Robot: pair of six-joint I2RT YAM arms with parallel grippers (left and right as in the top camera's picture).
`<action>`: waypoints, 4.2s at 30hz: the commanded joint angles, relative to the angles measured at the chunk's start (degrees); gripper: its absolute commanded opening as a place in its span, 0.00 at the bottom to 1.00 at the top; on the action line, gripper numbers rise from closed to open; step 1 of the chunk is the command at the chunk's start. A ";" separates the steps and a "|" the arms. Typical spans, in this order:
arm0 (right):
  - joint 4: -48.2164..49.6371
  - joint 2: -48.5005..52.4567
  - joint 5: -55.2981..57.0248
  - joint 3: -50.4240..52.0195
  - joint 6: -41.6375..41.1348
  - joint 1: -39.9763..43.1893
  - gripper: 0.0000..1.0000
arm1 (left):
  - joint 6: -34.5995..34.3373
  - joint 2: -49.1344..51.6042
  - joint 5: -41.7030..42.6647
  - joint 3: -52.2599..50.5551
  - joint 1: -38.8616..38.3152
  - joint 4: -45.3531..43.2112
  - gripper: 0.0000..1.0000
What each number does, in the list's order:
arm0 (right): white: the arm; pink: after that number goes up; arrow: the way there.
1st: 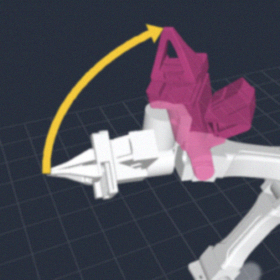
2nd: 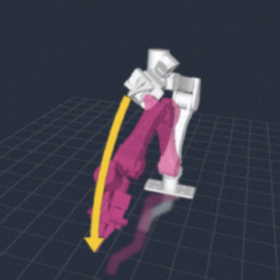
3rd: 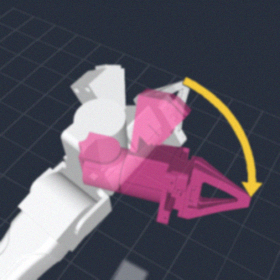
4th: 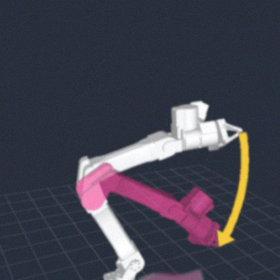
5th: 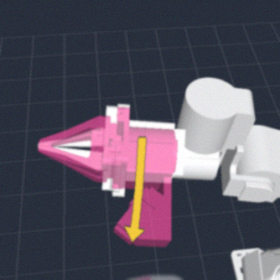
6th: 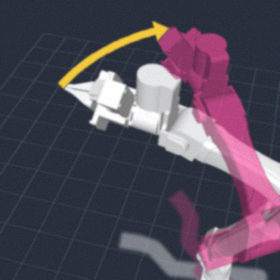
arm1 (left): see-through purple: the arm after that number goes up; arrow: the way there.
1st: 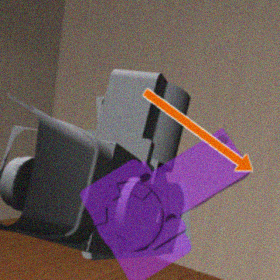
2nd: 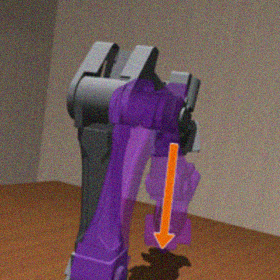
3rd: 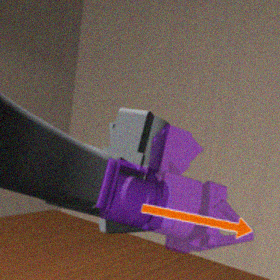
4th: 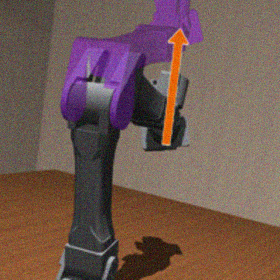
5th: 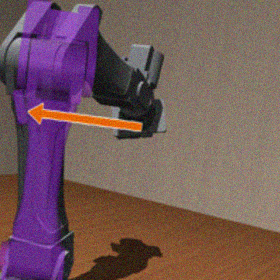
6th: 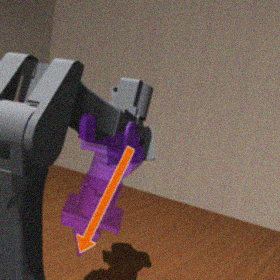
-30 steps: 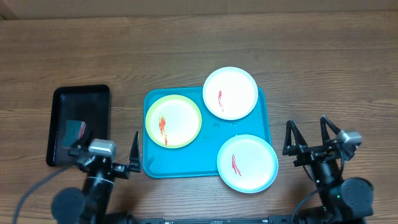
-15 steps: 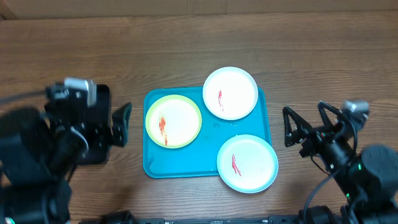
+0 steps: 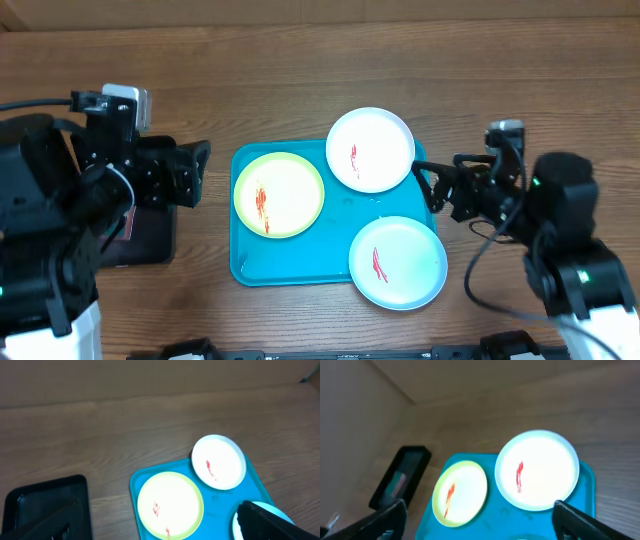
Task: Clean dirty plates on tray and stack at the side
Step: 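Move the right gripper to the yellow plate's rim and grasp it, then reach the left gripper into the black tray and grasp the sponge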
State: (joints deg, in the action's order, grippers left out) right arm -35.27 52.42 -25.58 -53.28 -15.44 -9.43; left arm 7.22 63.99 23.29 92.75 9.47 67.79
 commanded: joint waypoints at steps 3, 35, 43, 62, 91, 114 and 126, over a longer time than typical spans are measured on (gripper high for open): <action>-1.88 11.45 -4.24 -4.72 -2.58 -0.83 0.85 | -3.74 4.72 -7.78 1.25 0.26 1.18 1.00; -5.29 54.97 26.21 -23.93 -18.03 -30.58 0.45 | -15.41 19.93 -32.68 3.02 0.37 9.18 1.00; -1.55 59.47 26.05 -23.93 -18.03 -30.58 0.39 | -16.06 24.74 -32.87 3.02 0.37 9.79 0.96; 0.15 63.43 24.85 -23.93 -19.15 -30.71 0.08 | -14.08 36.41 -31.71 2.97 7.58 12.44 0.89; 0.15 63.45 25.53 -23.50 -19.08 -30.69 0.08 | -10.36 47.71 -24.22 2.10 22.97 21.57 0.51; 0.50 63.45 25.29 -23.19 -19.10 -30.69 0.09 | -5.81 11.85 -18.21 -37.22 20.11 -25.90 0.85; 0.48 63.45 25.29 -23.19 -19.10 -30.69 0.09 | 0.33 27.56 -22.16 -37.22 9.77 -34.67 0.77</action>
State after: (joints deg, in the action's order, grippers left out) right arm -35.11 115.04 -0.84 -76.14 -34.50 -40.14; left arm 5.10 88.53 2.92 55.96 19.66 33.58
